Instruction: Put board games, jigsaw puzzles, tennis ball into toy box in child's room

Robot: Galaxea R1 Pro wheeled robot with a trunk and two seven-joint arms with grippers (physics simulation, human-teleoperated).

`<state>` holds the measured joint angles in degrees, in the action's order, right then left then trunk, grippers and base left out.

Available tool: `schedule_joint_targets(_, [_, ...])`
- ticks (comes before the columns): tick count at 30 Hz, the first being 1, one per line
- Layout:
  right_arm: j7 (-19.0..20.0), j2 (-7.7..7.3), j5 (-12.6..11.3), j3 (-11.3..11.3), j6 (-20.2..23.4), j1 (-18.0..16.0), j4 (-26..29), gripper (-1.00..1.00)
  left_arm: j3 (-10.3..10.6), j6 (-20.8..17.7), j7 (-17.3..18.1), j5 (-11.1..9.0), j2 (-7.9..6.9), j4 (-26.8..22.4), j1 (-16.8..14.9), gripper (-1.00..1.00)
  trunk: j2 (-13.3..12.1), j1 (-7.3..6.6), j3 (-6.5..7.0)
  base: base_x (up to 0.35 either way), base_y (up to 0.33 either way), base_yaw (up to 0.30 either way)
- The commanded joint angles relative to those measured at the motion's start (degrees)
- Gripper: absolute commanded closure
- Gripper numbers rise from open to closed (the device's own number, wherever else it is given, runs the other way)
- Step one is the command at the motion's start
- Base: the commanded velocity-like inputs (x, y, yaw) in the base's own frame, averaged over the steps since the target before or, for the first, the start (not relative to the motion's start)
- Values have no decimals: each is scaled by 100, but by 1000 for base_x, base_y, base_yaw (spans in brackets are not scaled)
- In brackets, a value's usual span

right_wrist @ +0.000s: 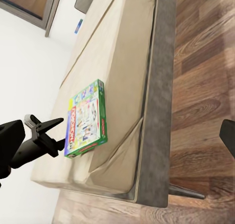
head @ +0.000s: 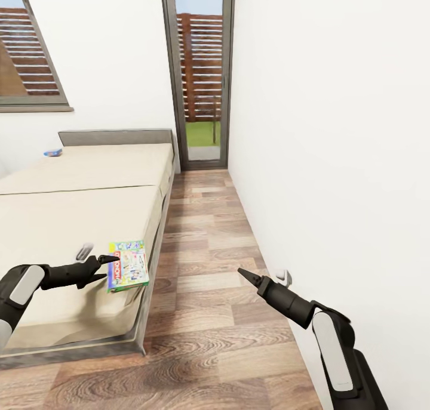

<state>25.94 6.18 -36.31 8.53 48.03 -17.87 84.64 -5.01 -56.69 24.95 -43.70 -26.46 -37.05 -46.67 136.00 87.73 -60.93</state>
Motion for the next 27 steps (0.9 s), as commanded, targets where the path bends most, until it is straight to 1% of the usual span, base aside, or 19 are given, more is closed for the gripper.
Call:
schedule_joint_targets(1, [25, 6, 7, 17, 28, -2, -20, -100, -9, -20, 21, 142, 1, 5, 0, -100, 2, -1, -6, 0, 0, 0])
schedule_joint_targets(22, [25, 6, 1, 8, -39, 3, -71, -100, -9, -8, 18, 160, 0, 5, 0, -100, 2, -1, -6, 0, 33, 0])
schedule_joint_targets(27, [25, 6, 1, 8, -39, 3, -71, -100, -9, -8, 18, 160, 0, 5, 0, -100, 2, -1, -6, 0, 83, 0])
